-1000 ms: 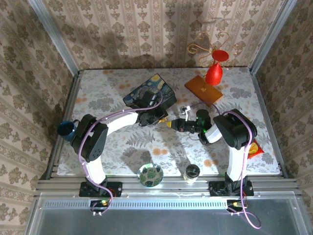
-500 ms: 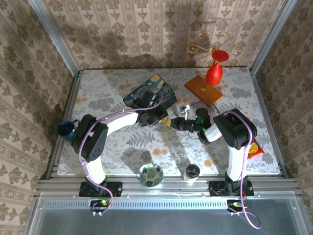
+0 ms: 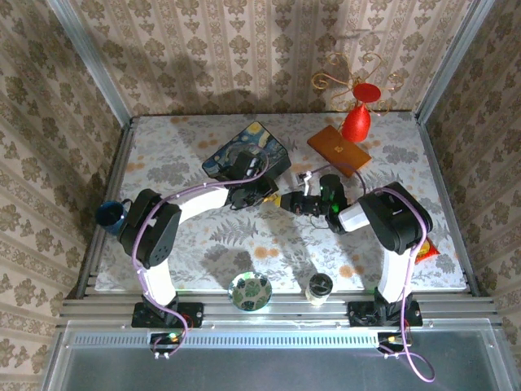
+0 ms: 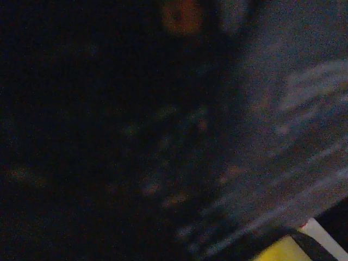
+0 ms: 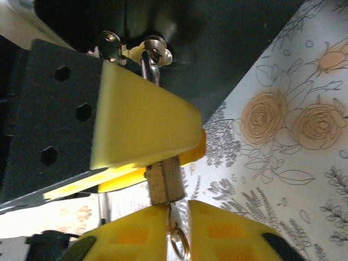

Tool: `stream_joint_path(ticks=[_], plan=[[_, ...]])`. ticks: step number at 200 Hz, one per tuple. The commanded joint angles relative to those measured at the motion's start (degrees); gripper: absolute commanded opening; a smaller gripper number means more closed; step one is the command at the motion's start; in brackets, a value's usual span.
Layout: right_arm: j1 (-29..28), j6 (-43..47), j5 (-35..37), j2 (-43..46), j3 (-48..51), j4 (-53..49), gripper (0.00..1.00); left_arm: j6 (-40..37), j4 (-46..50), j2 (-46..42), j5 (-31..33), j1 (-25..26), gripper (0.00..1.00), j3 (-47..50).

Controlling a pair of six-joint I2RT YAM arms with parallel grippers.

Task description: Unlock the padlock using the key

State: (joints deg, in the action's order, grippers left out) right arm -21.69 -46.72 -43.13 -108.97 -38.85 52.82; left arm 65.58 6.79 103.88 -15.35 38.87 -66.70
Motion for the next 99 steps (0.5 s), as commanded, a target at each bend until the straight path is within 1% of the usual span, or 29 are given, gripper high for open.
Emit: stream_joint_path(ticks=[1, 51, 83, 86, 88, 89, 90, 91, 92, 94, 99], plan=[[0.1, 4.1, 7.6, 2.6, -1.8, -7.0, 0.33, 1.1, -0.5, -0.7, -5.3, 0.8, 0.00, 0.2], [0.1, 7.7, 10.3, 6.8, -0.4, -15.0, 0.62, 1.7, -1.7, -1.0, -5.1, 0.4, 0.00, 1.3], [0.2, 10.2, 13.8, 11.8, 2.8, -19.5, 0.75, 2.0, -1.8, -0.8, -5.0, 0.4, 0.00, 1.1], [0.3, 10.4, 14.0, 12.4, 3.0, -20.0, 0.77, 2.1, -1.8, -0.8, -4.9, 0.4, 0.00, 1.0], [0.3, 10.6, 14.1, 12.7, 3.2, -20.3, 0.82, 2.0, -1.8, -0.7, -4.9, 0.4, 0.00, 1.0], [0.3, 10.7, 14.2, 12.9, 3.3, -20.4, 0.85, 2.0, -1.8, -0.8, -4.9, 0.3, 0.00, 1.0], [0.4, 10.8, 14.2, 13.1, 3.4, -20.5, 0.91, 2.0, -1.7, -0.8, -4.9, 0.3, 0.00, 1.0], [0.4, 10.9, 14.3, 13.3, 3.5, -20.7, 0.96, 2.0, -1.7, -0.7, -4.9, 0.4, 0.00, 0.9], [0.4, 10.9, 14.2, 13.5, 3.6, -20.9, 0.98, 2.0, -1.7, -0.8, -4.9, 0.4, 0.00, 0.9], [0.4, 11.1, 14.4, 13.9, 3.8, -21.2, 0.99, 2.0, -1.7, -0.8, -4.9, 0.4, 0.00, 0.9], [0.5, 11.5, 14.9, 14.9, 4.2, -22.2, 1.00, 2.0, -1.7, -0.8, -4.9, 0.4, 0.00, 0.8]])
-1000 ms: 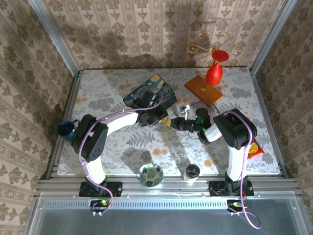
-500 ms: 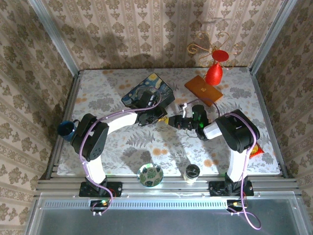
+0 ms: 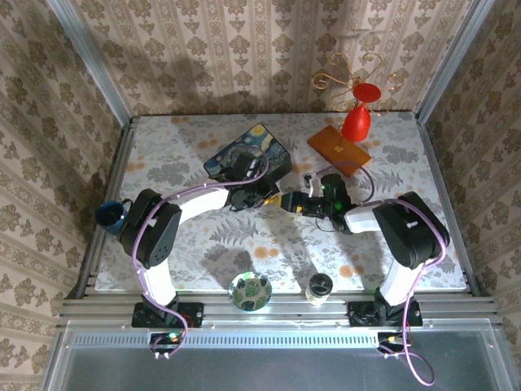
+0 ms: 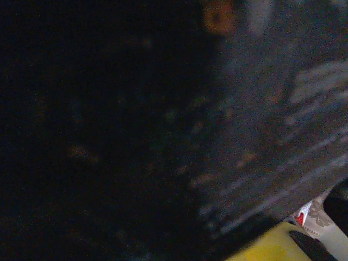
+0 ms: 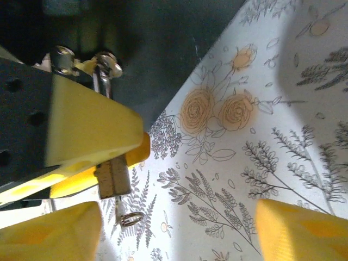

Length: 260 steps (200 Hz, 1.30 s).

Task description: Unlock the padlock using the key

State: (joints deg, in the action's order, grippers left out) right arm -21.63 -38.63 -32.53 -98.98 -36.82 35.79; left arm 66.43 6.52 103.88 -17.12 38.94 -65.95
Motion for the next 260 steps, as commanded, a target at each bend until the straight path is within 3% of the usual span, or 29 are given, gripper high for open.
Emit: stream_joint_path(ticks=[1, 72, 86, 100, 123, 142, 166, 183, 206, 224, 260], plan=[[0.4, 3.4, 4.4, 5.1, 2.3, -5.4, 1.00, 1.2, -1.4, -0.8, -3.0, 0.3, 0.00, 0.0], [0.2, 5.3, 12.3, 22.2, 6.8, -18.3, 1.00, 1.2, -0.9, -0.5, -2.7, 0.3, 0.00, -0.8], [0.1, 4.6, 11.8, 24.6, 7.4, -19.1, 0.90, 1.2, -0.9, -0.5, -2.7, 0.3, 0.00, -1.0], [0.2, 4.1, 8.1, 25.0, 6.2, -21.3, 0.85, 1.2, -0.9, -0.5, -2.7, 0.3, 0.00, -1.2], [-1.4, 2.5, 7.7, 24.2, 5.6, -22.0, 0.79, 1.2, -1.0, -0.5, -2.7, 0.4, 0.00, -1.1], [-3.5, 2.1, 9.6, 23.1, 5.1, -22.2, 0.79, 1.4, -1.3, -0.7, -2.7, 0.4, 0.00, -0.8], [-6.1, 3.2, 12.1, 21.9, 3.2, -23.2, 0.94, 1.7, -1.7, -1.1, -2.4, 0.4, 0.00, 0.1], [-6.9, 2.5, 13.0, 20.0, 2.1, -21.7, 0.94, 1.7, -1.8, -1.4, -2.3, 0.4, 0.00, 0.2], [-6.9, 0.6, 11.9, 15.6, 0.3, -19.2, 0.85, 1.7, -2.0, -1.4, -2.4, 0.4, 0.00, 0.2], [-6.9, -1.4, 11.4, 13.4, 0.3, -15.3, 0.61, 1.8, -2.1, -1.5, -2.4, 0.5, 0.00, 0.4], [-6.9, -2.7, 9.8, 9.3, -1.1, -11.8, 0.60, 1.9, -2.6, -1.5, -2.5, 0.6, 0.00, 0.5]])
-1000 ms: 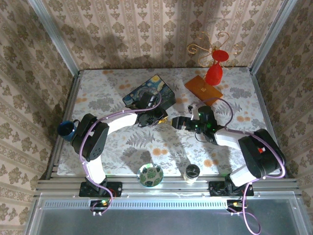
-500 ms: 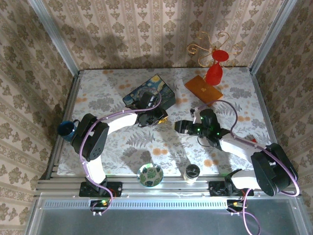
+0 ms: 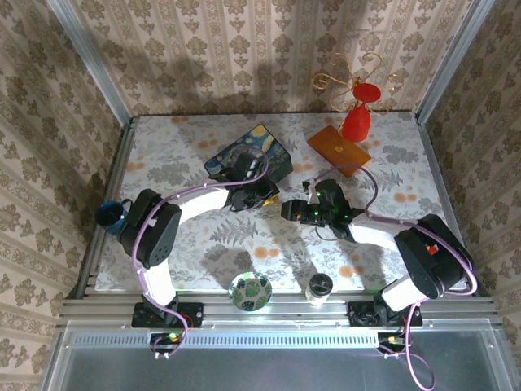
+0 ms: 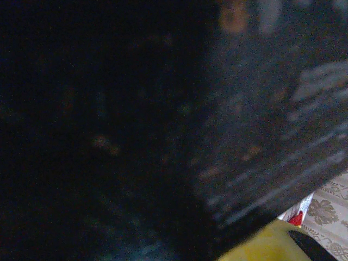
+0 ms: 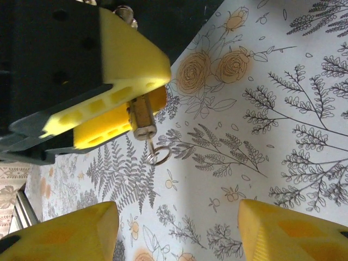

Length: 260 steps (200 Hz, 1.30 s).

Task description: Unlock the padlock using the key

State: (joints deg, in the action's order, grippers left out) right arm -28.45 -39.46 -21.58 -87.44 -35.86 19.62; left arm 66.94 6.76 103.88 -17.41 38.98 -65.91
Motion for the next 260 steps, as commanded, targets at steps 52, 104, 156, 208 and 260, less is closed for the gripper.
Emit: stream_joint_path(ticks=[52, 104, 156, 208, 260], plan=[[1.1, -5.2, -3.9, -6.6, -2.5, 11.6, 0.52, 1.5, -3.0, -1.5, -2.2, 0.6, 0.00, 0.8], [1.8, -6.7, -5.6, -8.4, -3.0, 15.0, 0.31, 1.6, -2.9, -1.6, -2.0, 0.6, 0.00, 0.7], [1.8, -7.4, -6.6, -9.5, -3.4, 16.1, 0.26, 1.8, -3.0, -1.4, -2.1, 0.5, 0.00, 0.6], [1.8, -8.1, -7.5, -10.6, -2.6, 17.6, 0.25, 1.8, -2.9, -1.5, -2.0, 0.6, 0.00, 0.4], [1.8, -8.6, -7.8, -10.9, -2.5, 18.1, 0.20, 1.9, -3.0, -1.3, -2.0, 0.5, 0.00, 0.3]])
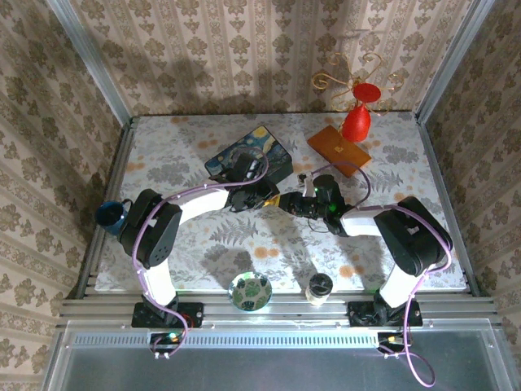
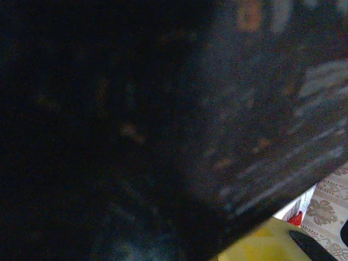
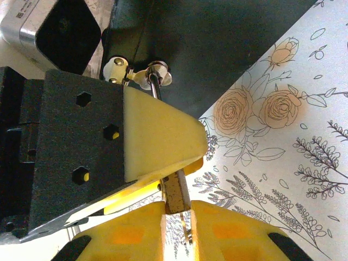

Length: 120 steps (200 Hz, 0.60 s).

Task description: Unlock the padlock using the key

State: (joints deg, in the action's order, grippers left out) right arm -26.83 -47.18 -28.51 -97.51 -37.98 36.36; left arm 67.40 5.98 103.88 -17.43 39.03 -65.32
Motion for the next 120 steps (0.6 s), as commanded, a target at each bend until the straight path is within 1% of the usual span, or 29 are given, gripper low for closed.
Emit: stream_joint_path(ticks=[1, 85, 103, 120], plan=[[0.2, -0.9, -0.9, -0.8, -0.4, 1.4, 0.20, 1.4, -2.2, -1.4, -2.0, 0.5, 0.00, -0.4], [0.2, -1.7, -1.1, -1.6, 0.9, 2.8, 0.19, 1.5, -2.0, -1.9, -1.8, 0.3, 0.00, -0.2], [0.3, -2.0, -1.0, -1.5, 1.4, 3.5, 0.23, 1.5, -1.9, -1.8, -1.8, 0.3, 0.00, -0.4], [0.4, -2.0, -0.9, -0.9, 2.1, 4.1, 0.23, 1.5, -1.8, -1.8, -1.8, 0.3, 0.00, -0.6]])
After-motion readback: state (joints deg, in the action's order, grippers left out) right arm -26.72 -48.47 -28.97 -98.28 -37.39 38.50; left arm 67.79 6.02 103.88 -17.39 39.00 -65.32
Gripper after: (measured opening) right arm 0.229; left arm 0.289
